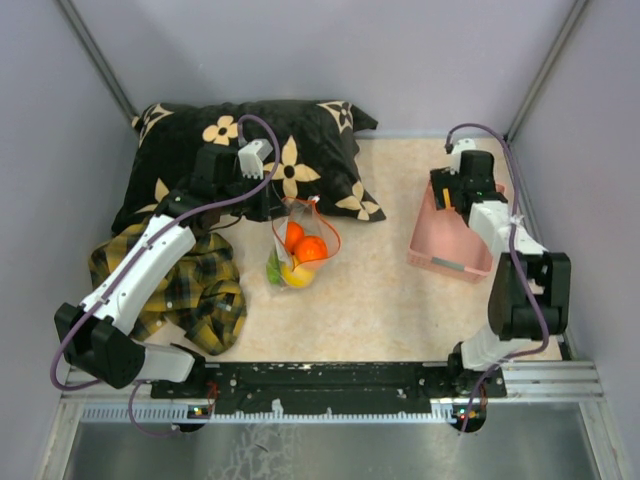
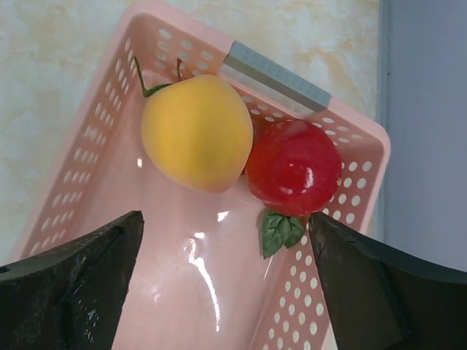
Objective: Place the food in the zip-top bag and seal the zipper
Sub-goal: Pick up the fake fruit from the bin.
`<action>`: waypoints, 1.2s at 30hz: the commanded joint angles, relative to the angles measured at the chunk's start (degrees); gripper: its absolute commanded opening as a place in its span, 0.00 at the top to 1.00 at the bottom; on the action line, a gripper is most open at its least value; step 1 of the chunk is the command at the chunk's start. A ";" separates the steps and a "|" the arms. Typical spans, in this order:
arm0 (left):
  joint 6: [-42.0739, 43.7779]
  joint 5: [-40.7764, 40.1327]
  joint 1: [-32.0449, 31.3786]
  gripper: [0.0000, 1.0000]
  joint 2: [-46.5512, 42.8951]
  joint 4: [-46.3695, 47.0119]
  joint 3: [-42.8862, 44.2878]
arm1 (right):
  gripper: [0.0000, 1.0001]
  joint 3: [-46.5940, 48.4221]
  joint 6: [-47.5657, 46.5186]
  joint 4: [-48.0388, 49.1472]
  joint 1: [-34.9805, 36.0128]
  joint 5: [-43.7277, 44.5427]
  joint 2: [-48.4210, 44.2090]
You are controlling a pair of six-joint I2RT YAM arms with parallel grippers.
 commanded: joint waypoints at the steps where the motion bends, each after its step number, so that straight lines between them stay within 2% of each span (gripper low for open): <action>1: 0.54 0.09 0.40 1.00 -1.77 2.00 -0.28 | 0.05 5.63 -9.17 2.09 -0.76 -4.27 5.68; 3: 0.53 0.15 0.40 1.00 -1.69 2.00 -0.29 | 0.05 7.39 -11.11 1.54 -1.46 -7.26 9.74; 8: 0.72 -0.07 0.39 1.00 -1.58 2.00 -0.38 | 0.05 7.99 -15.89 4.00 -1.89 -12.62 12.59; 14: 0.97 -0.50 0.47 1.00 -1.51 1.82 -0.20 | 0.03 12.51 -19.77 1.35 -2.59 -14.58 17.52; 24: 1.14 0.03 0.56 1.00 -1.25 1.76 -0.18 | 0.03 16.38 -20.50 -2.07 -3.37 -15.89 24.58; 30: 1.17 0.53 0.58 1.00 -1.07 1.75 -0.18 | 0.06 15.53 -19.45 -2.32 -3.62 -16.52 24.89; 36: 1.14 0.60 0.55 1.00 -1.23 1.91 -0.16 | 0.17 15.08 -18.03 -3.05 -3.66 -17.05 22.96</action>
